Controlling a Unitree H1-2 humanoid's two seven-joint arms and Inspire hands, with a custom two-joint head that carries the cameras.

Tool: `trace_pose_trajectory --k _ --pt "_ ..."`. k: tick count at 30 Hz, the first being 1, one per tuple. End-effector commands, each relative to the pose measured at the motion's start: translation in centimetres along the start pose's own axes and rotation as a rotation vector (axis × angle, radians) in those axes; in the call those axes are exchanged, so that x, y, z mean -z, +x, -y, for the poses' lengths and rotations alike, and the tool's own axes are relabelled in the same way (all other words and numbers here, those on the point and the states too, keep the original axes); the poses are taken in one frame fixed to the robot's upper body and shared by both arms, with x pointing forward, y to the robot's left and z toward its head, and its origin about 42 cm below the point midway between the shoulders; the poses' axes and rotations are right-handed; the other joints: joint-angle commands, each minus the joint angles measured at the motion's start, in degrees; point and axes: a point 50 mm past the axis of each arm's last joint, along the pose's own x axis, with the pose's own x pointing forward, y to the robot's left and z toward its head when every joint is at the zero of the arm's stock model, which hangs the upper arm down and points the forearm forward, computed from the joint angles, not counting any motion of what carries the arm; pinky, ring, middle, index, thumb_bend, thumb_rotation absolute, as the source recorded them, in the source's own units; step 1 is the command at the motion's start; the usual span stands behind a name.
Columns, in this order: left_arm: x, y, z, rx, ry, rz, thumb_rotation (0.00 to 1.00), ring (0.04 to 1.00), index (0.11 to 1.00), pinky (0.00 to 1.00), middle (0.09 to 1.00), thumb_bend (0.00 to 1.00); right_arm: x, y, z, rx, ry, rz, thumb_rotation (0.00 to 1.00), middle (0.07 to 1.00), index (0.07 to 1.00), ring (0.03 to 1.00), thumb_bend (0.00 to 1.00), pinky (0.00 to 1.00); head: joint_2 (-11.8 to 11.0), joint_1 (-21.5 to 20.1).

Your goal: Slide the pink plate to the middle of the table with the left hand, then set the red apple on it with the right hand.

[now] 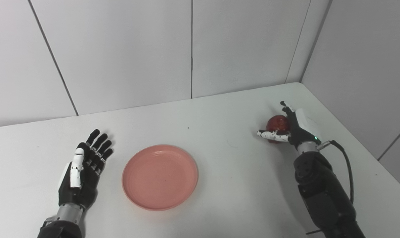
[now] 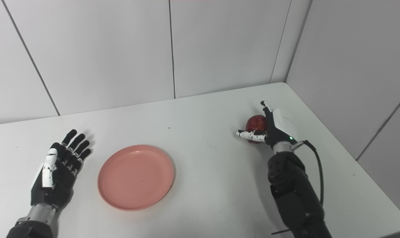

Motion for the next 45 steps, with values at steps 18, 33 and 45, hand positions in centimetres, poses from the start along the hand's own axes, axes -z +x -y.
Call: trace_pose_trajectory --k 18,33,45 --pt "2.0 -2.0 -1.1 -0.049 -0.010 -0.095 1.00 0.909 0.892 0.92 0.911 0.36 -0.9 0.6 1.4 0.130 0.059 0.162 0.01 0.494 0.482 0.467 0.53 0.41 0.07 0.58" --pt "2.1 -2.1 -0.6 -0.046 -0.013 -0.094 1.00 0.912 0.899 0.92 0.917 0.36 -1.6 -0.2 2.8 0.194 0.079 0.219 0.00 0.477 0.491 0.449 0.53 0.38 0.32 1.75" --pt "2.4 -2.1 0.3 -0.045 -0.015 -0.092 1.00 0.916 0.898 0.93 0.917 0.36 -5.8 -1.7 5.5 0.213 0.082 0.341 0.00 0.470 0.498 0.427 0.53 0.37 0.16 3.22"
